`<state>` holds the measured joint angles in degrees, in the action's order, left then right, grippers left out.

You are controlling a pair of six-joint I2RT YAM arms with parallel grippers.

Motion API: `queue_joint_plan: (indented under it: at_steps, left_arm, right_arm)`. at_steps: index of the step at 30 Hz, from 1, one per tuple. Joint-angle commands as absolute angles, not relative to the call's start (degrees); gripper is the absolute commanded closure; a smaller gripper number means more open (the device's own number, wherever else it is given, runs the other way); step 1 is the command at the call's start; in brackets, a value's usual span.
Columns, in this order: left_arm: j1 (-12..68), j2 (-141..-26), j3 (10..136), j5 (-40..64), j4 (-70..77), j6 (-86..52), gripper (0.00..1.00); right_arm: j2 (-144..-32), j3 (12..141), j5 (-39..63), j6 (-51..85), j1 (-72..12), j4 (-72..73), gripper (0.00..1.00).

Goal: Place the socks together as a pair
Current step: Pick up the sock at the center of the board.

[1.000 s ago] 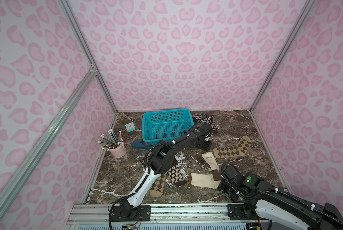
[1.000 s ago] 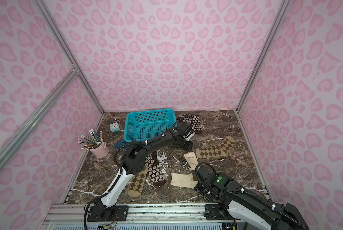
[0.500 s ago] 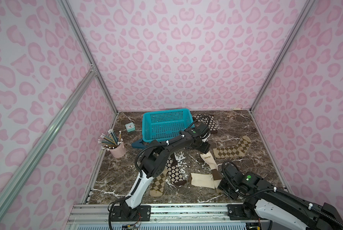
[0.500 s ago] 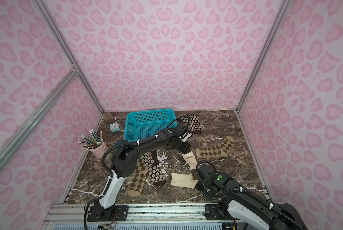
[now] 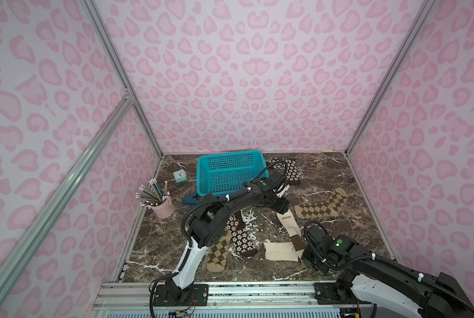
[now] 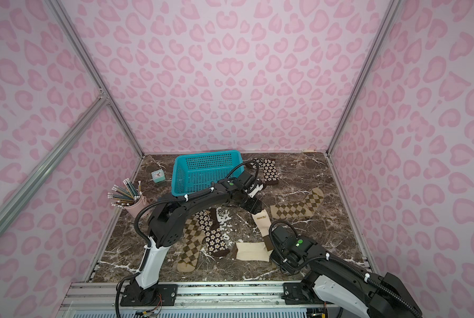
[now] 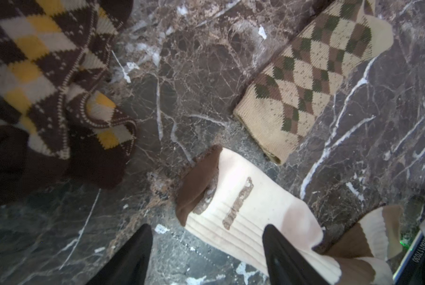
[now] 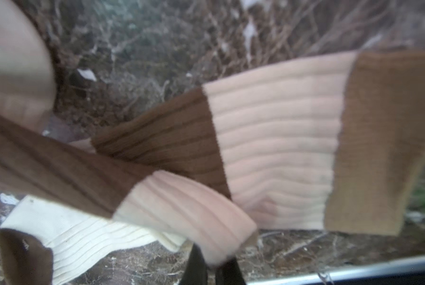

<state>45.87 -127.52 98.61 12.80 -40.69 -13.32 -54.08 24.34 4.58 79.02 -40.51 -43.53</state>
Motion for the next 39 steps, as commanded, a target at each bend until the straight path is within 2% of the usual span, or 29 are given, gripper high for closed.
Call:
queue_joint_plan:
  at_steps: [1, 7, 13, 21, 26, 34, 39]
  left_arm:
    - [45.98, -128.31, 99.14, 9.16, -38.67, -11.16, 0.28]
    - [46.49, -130.86, 101.60, 9.66, -38.72, -10.50, 0.31]
    - [47.19, -133.79, 104.34, 8.16, -39.76, -10.06, 0.38]
    - [47.23, -137.28, 107.61, 5.86, -41.22, -9.76, 0.63]
    - [47.22, -136.60, 108.48, 6.01, -41.45, -9.56, 0.91]
    - [47.04, -128.76, 107.84, 9.36, -43.23, -11.49, 0.95]
    - [46.58, -125.24, 103.76, 13.47, -42.25, -13.68, 0.95]
  right_arm:
    - [-54.45, 25.24, 3.43, 77.99, -40.39, -44.72, 0.96]
    - [-55.15, 25.82, 3.32, 76.82, -40.45, -45.19, 0.98]
    - [-55.81, 26.49, 3.47, 75.87, -40.43, -45.18, 0.99]
    - [-55.65, 28.48, 3.45, 74.67, -40.43, -46.87, 1.00]
    - [-54.72, 30.63, 3.90, 73.85, -40.43, -48.65, 1.00]
    - [-50.08, 35.64, 5.26, 72.42, -40.58, -55.63, 1.00]
    - [-47.56, 34.33, 7.49, 72.25, -40.51, -55.95, 0.96]
